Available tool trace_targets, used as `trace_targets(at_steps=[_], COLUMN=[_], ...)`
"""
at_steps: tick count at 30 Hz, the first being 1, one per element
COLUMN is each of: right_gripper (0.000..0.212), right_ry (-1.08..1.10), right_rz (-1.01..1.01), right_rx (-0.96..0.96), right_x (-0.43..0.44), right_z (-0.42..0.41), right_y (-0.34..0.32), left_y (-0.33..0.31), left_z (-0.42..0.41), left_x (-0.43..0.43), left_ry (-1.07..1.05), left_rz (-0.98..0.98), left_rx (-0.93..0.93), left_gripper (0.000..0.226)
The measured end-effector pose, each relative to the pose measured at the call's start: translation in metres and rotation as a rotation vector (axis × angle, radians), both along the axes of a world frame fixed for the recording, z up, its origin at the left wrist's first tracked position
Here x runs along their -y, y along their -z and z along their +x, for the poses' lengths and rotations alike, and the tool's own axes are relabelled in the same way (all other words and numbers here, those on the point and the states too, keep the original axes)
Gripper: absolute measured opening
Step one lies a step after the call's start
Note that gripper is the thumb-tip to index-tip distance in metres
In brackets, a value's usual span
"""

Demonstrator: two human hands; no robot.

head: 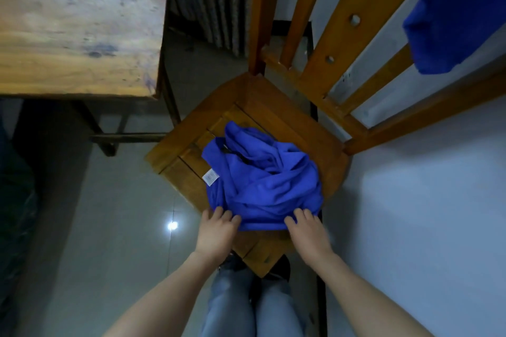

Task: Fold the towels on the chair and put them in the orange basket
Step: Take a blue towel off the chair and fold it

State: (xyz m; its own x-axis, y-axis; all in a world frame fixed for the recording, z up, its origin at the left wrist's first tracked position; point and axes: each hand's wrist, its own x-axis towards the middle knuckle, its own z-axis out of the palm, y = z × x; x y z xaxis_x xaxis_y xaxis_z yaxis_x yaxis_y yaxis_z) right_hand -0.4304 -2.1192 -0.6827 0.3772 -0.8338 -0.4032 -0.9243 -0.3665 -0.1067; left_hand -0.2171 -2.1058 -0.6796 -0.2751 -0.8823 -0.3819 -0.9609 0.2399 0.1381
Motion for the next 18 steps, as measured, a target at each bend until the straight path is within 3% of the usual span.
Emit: trace_targets(at_steps=[3,6,8,10,12,18], right_gripper=[0.052,0.058,0.035,0.013,0.011,0.008], right_ry=[0.077,0.125,0.141,0.274,0.366,0.433], right_rz=[0.026,0.06,0.01,0.105,0.199,0.116], right_rx=[0.077,0.151,0.208,0.227,0.311,0.538], right_x=[-0.007,-0.015,-0.004,0.016,0.032,0.068], right_z=[-0.005,-0.011,-0.01,-0.005,-0.004,-0.003], right_y=[-0.03,-0.083,-0.131,-0.179,-0.223,-0.328], left_y=[-0.033,-0.086,-0.129,-0.173,-0.216,-0.315], left_z=[0.003,0.001,0.0,0.0,0.002,0.008], left_x=[-0.006,-0.008,0.001,0.014,0.027,0.059], left_ry=[-0.031,-0.061,-0.128,-0.211,-0.307,-0.507], left_rz=[-0.089,-0.084,-0.098,-0.079,-0.061,-0.108], left_rx=[-0.041,-0.112,-0.188,-0.29,-0.334,-0.683], left_gripper=[0.01,0.019,0.02,0.024,0.023,0.013])
